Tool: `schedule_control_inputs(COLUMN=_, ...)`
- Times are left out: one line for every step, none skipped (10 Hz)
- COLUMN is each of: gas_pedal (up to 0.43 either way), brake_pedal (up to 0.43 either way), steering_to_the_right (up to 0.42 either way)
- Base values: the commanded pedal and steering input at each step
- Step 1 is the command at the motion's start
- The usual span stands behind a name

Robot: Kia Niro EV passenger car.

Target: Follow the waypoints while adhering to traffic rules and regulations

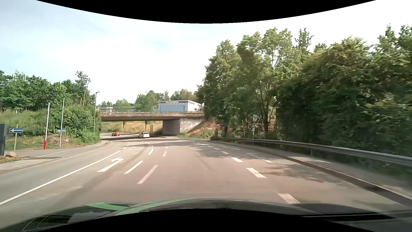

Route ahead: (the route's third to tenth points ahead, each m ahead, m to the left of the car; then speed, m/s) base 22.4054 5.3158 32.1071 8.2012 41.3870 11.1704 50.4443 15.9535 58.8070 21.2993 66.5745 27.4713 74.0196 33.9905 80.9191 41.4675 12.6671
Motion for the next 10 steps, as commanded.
schedule_control_inputs(gas_pedal=0.039, brake_pedal=0.0, steering_to_the_right=-0.04)
schedule_control_inputs(gas_pedal=0.039, brake_pedal=0.0, steering_to_the_right=-0.044)
schedule_control_inputs(gas_pedal=0.039, brake_pedal=0.0, steering_to_the_right=-0.046)
schedule_control_inputs(gas_pedal=0.039, brake_pedal=0.0, steering_to_the_right=-0.046)
schedule_control_inputs(gas_pedal=0.039, brake_pedal=0.0, steering_to_the_right=-0.046)
schedule_control_inputs(gas_pedal=0.039, brake_pedal=0.0, steering_to_the_right=-0.046)
schedule_control_inputs(gas_pedal=0.039, brake_pedal=0.0, steering_to_the_right=-0.047)
schedule_control_inputs(gas_pedal=0.039, brake_pedal=0.0, steering_to_the_right=-0.047)
schedule_control_inputs(gas_pedal=0.039, brake_pedal=0.0, steering_to_the_right=-0.047)
schedule_control_inputs(gas_pedal=0.039, brake_pedal=0.0, steering_to_the_right=-0.047)
